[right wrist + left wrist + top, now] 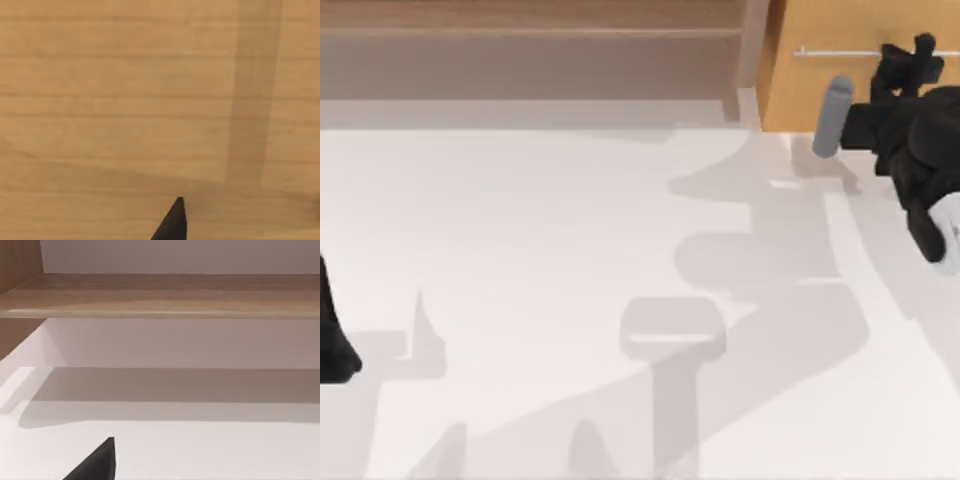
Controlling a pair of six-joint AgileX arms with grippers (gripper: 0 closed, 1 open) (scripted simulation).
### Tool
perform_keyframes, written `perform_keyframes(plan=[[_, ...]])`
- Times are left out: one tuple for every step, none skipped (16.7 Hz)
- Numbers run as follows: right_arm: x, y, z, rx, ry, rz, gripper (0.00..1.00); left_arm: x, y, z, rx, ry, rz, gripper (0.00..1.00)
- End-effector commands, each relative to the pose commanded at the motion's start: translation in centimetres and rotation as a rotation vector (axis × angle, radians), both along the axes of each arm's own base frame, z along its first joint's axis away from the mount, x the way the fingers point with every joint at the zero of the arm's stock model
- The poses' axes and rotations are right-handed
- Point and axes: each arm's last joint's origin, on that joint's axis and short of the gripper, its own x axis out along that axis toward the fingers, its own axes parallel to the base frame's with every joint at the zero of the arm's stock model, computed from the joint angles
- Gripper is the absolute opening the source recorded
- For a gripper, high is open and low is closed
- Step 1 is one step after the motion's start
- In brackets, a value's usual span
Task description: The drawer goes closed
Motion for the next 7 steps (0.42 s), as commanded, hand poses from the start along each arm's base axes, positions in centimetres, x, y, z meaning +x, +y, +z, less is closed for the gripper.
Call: perform_keyframes(plan=[[0.0, 0.0, 0.0, 0.0, 0.0, 0.0, 0.98, 0.0, 0.0, 0.0, 0.0, 0.0, 0.0, 1.0], [0.0, 0.0, 0.0, 0.0, 0.0, 0.0, 1.0, 0.0, 0.0, 0.0, 0.0, 0.0, 0.0, 1.0], [0.0, 0.0, 0.0, 0.0, 0.0, 0.0, 1.0, 0.0, 0.0, 0.0, 0.0, 0.0, 0.0, 1.0], [0.0, 0.0, 0.0, 0.0, 0.0, 0.0, 1.0, 0.0, 0.0, 0.0, 0.0, 0.0, 0.0, 1.0], [0.0, 0.0, 0.0, 0.0, 0.0, 0.0, 1.0, 0.0, 0.0, 0.0, 0.0, 0.0, 0.0, 1.0], [0.0, 0.0, 0.0, 0.0, 0.0, 0.0, 1.0, 0.0, 0.0, 0.0, 0.0, 0.0, 0.0, 1.0], [0.0, 0.0, 0.0, 0.0, 0.0, 0.0, 1.0, 0.0, 0.0, 0.0, 0.0, 0.0, 0.0, 1.0]])
